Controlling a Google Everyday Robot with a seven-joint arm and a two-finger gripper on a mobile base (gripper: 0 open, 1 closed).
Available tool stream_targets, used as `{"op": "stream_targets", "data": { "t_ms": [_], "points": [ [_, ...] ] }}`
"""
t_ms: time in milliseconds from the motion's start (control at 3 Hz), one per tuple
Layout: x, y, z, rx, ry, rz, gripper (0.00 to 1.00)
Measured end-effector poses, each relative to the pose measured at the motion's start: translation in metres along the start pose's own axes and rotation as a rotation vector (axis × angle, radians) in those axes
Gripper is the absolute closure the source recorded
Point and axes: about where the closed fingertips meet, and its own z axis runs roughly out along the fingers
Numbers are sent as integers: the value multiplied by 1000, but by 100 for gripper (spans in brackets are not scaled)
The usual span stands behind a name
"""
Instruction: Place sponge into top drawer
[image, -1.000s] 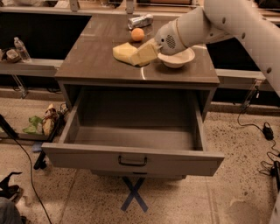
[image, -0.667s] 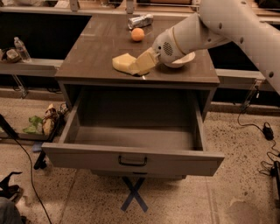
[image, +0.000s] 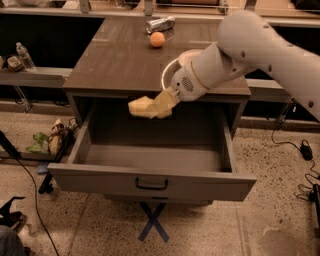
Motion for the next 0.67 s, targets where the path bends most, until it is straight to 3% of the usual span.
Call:
{"op": "stream_targets", "data": {
  "t_ms": [333,667],
  "points": [
    [32,13,30,-22,62,29,100],
    [58,15,69,-3,112,53,100]
  ]
}}
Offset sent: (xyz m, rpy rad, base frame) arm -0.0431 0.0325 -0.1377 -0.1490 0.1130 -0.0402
